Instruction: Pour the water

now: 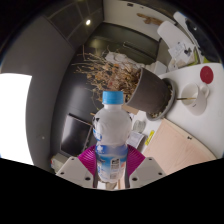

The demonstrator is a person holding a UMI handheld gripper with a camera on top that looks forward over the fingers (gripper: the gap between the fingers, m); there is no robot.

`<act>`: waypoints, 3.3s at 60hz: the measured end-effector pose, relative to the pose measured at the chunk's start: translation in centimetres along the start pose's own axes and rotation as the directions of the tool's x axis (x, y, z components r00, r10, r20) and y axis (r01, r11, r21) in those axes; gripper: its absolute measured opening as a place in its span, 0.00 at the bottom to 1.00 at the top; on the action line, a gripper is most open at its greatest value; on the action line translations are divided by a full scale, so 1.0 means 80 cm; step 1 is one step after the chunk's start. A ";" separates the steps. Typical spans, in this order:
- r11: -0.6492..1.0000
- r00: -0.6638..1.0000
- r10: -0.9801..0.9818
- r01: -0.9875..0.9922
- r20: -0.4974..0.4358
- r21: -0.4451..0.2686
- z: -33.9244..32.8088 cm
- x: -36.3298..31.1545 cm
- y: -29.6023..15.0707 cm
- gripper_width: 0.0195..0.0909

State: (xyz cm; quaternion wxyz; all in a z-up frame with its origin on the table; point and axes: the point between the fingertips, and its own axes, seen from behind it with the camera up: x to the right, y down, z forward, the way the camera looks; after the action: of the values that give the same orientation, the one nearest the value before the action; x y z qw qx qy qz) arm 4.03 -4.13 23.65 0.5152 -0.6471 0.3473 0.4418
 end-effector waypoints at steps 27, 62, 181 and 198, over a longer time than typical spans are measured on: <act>0.572 0.569 0.813 -0.820 0.122 0.015 0.051 0.126 -0.109 0.22; 0.996 0.995 0.087 -0.085 0.052 -0.034 0.035 0.041 -0.174 0.21; 0.506 0.306 -0.829 0.767 -0.467 -0.395 -0.403 0.054 -0.078 0.93; 0.489 0.294 -0.839 0.776 -0.459 -0.398 -0.448 0.022 -0.030 0.93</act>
State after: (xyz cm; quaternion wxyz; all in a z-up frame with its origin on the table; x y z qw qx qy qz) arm 14.49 -38.46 25.67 0.4937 -0.8595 0.0946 -0.0922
